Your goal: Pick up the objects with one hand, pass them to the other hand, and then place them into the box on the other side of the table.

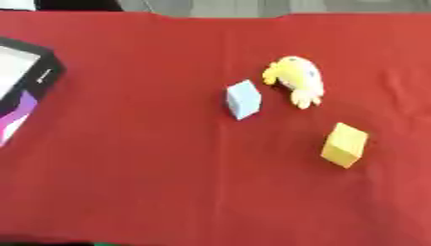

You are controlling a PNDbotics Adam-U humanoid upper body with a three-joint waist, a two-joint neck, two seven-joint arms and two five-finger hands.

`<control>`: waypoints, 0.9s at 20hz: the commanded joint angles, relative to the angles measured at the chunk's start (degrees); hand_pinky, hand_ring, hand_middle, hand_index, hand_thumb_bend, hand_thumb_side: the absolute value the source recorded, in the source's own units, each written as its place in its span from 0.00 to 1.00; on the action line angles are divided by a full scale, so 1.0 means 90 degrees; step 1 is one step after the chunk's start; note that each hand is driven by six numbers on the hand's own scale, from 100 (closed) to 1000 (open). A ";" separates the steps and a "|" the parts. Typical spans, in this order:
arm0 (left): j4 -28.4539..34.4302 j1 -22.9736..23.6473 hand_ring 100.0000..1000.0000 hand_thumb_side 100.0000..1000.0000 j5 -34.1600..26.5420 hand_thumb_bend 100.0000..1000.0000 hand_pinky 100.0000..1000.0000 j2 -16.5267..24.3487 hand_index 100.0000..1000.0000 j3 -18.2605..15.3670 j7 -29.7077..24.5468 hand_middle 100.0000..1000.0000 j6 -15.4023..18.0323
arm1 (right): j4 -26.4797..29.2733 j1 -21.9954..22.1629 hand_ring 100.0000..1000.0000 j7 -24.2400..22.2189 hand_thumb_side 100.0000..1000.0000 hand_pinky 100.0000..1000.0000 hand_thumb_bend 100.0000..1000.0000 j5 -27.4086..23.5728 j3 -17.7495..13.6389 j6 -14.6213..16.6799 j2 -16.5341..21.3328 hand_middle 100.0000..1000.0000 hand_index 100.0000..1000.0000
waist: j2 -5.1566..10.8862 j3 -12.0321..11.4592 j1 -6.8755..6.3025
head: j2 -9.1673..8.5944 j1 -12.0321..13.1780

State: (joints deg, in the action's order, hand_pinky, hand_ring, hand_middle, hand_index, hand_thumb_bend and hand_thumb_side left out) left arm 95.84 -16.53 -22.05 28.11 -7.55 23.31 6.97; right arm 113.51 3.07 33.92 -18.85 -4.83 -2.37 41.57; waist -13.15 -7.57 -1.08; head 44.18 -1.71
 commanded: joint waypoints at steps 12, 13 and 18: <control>0.0082 -0.0182 0.76 0.72 0.0086 0.08 0.89 0.0200 0.82 0.0004 -0.0037 0.80 -0.0050 | 0.0120 -0.0009 0.73 -0.0008 0.39 0.58 0.00 0.0065 -0.0036 -0.0024 0.0311 0.79 0.74 | 0.0173 -0.0039 0.0128 | -0.0006 -0.0258; 0.0084 -0.0183 0.76 0.72 0.0092 0.08 0.89 0.0218 0.82 0.0006 -0.0041 0.80 -0.0053 | 0.0120 0.0036 0.74 -0.0049 0.40 0.59 0.00 0.0091 -0.0010 -0.0066 0.0355 0.79 0.75 | 0.0178 -0.0033 0.0145 | -0.0006 -0.0271; 0.0080 -0.0123 0.76 0.73 0.0134 0.07 0.89 0.0386 0.82 0.0012 -0.0043 0.80 -0.0076 | 0.0120 0.0490 0.76 -0.0452 0.42 0.64 0.10 0.0483 0.0303 -0.0449 0.1005 0.79 0.77 | 0.0192 -0.0009 0.0264 | -0.0006 -0.0313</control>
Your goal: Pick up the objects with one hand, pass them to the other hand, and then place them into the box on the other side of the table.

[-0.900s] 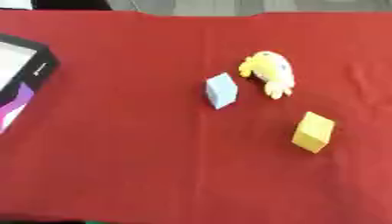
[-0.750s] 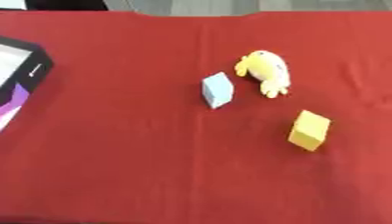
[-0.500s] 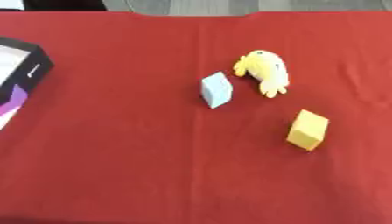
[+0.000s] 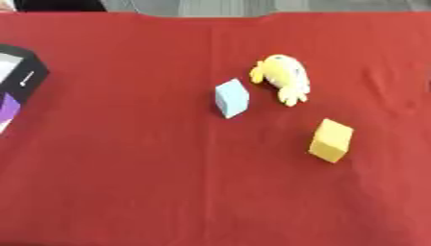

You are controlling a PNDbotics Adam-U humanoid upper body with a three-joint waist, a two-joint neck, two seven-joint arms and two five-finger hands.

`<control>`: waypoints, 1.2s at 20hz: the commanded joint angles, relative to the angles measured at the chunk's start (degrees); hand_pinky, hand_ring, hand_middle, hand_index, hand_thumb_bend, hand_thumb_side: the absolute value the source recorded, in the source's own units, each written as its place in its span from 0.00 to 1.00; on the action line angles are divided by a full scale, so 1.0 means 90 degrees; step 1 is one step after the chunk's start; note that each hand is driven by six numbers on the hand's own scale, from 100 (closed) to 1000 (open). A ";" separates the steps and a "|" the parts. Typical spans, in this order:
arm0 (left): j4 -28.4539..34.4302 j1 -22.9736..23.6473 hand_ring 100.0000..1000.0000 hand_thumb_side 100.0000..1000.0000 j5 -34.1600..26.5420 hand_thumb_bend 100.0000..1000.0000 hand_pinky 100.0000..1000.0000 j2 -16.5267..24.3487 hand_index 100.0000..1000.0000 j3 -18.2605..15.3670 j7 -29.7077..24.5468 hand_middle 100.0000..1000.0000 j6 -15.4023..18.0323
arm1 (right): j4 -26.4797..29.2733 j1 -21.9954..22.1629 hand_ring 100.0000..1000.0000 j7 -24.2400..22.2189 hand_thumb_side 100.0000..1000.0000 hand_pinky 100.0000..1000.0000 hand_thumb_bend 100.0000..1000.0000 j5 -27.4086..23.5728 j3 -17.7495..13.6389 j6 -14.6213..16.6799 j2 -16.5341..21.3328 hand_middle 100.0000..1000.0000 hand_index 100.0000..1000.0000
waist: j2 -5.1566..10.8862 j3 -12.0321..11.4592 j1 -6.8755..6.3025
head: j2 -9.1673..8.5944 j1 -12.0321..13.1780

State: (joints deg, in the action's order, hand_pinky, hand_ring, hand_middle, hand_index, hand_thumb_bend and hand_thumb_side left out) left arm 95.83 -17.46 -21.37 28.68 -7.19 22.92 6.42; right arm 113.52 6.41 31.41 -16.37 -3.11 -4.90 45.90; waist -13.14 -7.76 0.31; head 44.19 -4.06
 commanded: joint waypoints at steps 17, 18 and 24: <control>0.0009 0.0178 0.77 0.74 0.0112 0.05 0.90 0.0499 0.80 0.0006 -0.0026 0.81 -0.0070 | 0.0119 0.0211 0.81 -0.1797 0.32 0.76 0.41 0.0941 0.1730 -0.1203 0.2602 0.79 0.78 | 0.0241 0.0176 0.0115 | -0.0008 -0.0484; 0.0005 0.0177 0.77 0.74 0.0116 0.05 0.90 0.0502 0.80 0.0012 -0.0032 0.81 -0.0071 | 0.0119 0.0167 0.81 -0.1895 0.32 0.76 0.41 0.0938 0.1760 -0.1226 0.2603 0.79 0.78 | 0.0245 0.0178 0.0114 | -0.0008 -0.0504; -0.0007 0.0195 0.77 0.74 0.0123 0.05 0.90 0.0501 0.80 0.0017 -0.0049 0.81 -0.0081 | 0.0119 -0.0136 0.81 -0.1984 0.27 0.75 0.47 0.1089 0.1694 -0.1291 0.2599 0.80 0.80 | 0.0245 0.0182 0.0089 | -0.0008 -0.0603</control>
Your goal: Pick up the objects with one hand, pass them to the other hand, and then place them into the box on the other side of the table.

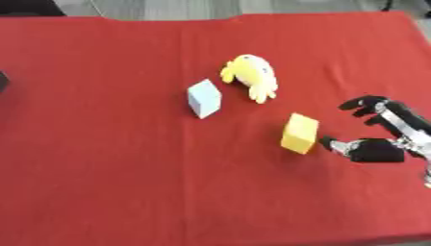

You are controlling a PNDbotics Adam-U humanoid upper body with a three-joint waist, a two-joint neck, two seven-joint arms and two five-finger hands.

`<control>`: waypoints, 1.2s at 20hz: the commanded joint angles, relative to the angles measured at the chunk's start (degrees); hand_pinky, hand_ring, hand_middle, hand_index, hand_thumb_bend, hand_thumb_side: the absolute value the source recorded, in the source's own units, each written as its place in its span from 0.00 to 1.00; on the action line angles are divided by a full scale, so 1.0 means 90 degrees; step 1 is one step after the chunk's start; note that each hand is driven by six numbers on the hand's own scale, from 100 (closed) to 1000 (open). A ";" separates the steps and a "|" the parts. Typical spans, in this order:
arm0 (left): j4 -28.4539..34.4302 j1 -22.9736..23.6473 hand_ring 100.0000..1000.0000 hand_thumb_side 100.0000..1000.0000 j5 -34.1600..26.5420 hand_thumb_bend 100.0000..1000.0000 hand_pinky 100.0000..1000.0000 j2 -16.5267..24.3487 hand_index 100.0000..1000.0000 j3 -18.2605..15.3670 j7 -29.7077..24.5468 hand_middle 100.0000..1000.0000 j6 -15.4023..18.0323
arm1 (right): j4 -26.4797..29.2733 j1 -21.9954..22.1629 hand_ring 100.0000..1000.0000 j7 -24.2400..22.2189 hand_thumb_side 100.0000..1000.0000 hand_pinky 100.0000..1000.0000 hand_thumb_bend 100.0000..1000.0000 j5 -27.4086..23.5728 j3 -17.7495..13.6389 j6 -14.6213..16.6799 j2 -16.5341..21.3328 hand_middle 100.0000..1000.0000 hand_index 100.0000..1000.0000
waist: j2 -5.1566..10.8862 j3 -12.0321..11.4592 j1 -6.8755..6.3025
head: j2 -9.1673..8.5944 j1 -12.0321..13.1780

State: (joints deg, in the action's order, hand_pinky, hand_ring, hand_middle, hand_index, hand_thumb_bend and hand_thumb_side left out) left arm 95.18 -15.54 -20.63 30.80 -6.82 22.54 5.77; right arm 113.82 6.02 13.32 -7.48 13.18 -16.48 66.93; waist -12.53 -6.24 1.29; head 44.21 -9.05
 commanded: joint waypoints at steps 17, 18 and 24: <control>0.0058 -0.0057 0.77 0.75 0.0013 0.05 0.90 0.0212 0.80 0.0022 -0.0082 0.81 -0.0034 | 0.0086 -0.0463 0.81 -0.0981 0.39 0.75 0.51 -0.0066 -0.0024 0.0273 0.0433 0.79 0.81 | 0.0097 -0.0011 -0.0082 | -0.0010 -0.0160; 0.0056 -0.0060 0.77 0.75 0.0012 0.05 0.90 0.0210 0.80 0.0021 -0.0084 0.81 -0.0035 | 0.0086 -0.0460 0.81 -0.1110 0.39 0.75 0.50 -0.0109 -0.0023 0.0314 0.0432 0.79 0.80 | 0.0090 -0.0014 -0.0086 | -0.0010 -0.0158; 0.0048 -0.0055 0.77 0.75 0.0004 0.05 0.90 0.0207 0.80 0.0008 -0.0084 0.81 -0.0038 | 0.0086 -0.0509 0.79 -0.1717 0.37 0.72 0.52 -0.0454 -0.0269 0.0817 0.0450 0.78 0.79 | 0.0051 0.0001 -0.0098 | -0.0010 -0.0125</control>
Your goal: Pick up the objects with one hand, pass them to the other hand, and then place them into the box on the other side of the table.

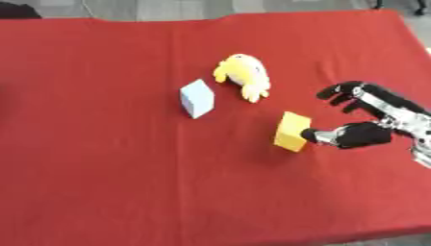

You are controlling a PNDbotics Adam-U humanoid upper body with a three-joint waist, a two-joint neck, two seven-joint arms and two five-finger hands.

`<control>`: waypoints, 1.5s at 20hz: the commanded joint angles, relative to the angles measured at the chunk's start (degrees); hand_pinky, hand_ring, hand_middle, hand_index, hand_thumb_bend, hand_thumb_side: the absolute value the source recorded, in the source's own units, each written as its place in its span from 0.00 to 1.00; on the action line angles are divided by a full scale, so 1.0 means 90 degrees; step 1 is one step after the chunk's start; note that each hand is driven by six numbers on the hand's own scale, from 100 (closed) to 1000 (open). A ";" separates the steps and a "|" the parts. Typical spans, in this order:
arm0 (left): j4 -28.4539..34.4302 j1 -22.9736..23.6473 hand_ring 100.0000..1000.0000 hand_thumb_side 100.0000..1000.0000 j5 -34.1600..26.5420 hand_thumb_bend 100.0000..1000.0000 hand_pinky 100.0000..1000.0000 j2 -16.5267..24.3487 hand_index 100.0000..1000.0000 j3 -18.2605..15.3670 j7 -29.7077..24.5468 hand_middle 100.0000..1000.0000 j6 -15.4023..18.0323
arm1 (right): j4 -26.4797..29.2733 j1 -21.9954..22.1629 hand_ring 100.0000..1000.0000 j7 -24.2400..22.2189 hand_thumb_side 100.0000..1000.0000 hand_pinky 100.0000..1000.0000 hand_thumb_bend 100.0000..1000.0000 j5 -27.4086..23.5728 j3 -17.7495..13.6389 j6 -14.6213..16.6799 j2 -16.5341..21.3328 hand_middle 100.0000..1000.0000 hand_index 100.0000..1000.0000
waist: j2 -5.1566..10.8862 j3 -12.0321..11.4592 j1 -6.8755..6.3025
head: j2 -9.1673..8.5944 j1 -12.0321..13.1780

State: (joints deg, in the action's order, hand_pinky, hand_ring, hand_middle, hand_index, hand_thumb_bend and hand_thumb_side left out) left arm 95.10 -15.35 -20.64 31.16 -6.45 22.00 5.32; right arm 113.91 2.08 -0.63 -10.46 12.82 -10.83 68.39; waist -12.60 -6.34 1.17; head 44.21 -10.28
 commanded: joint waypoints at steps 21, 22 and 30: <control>0.0085 -0.0137 0.77 0.76 -0.0039 0.05 0.90 0.0076 0.80 -0.0007 -0.0066 0.81 -0.0002 | 0.0075 -0.0237 0.82 -0.0388 0.40 0.79 0.54 0.1110 0.0231 -0.0384 0.0047 0.79 0.82 | -0.0125 -0.0082 -0.0158 | -0.0010 -0.0051; 0.0085 -0.0137 0.77 0.76 -0.0041 0.05 0.90 0.0072 0.80 -0.0007 -0.0067 0.81 -0.0003 | 0.0075 -0.0247 0.82 -0.0359 0.41 0.79 0.55 0.1133 0.0245 -0.0438 0.0031 0.79 0.82 | -0.0134 -0.0087 -0.0163 | -0.0010 -0.0055; 0.0083 -0.0126 0.77 0.77 -0.0053 0.05 0.90 0.0036 0.80 -0.0015 -0.0061 0.82 -0.0008 | 0.0075 -0.0325 0.83 -0.0093 0.42 0.80 0.54 0.1473 0.0298 -0.0764 -0.0053 0.79 0.83 | -0.0219 -0.0112 -0.0191 | -0.0010 -0.0087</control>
State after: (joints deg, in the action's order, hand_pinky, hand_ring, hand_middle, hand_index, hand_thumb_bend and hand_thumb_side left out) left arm 95.10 -15.71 -21.13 30.56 -6.16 21.53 5.26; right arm 113.92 -0.47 -1.78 2.09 15.89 -17.23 66.81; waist -14.37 -7.26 0.15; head 44.21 -10.83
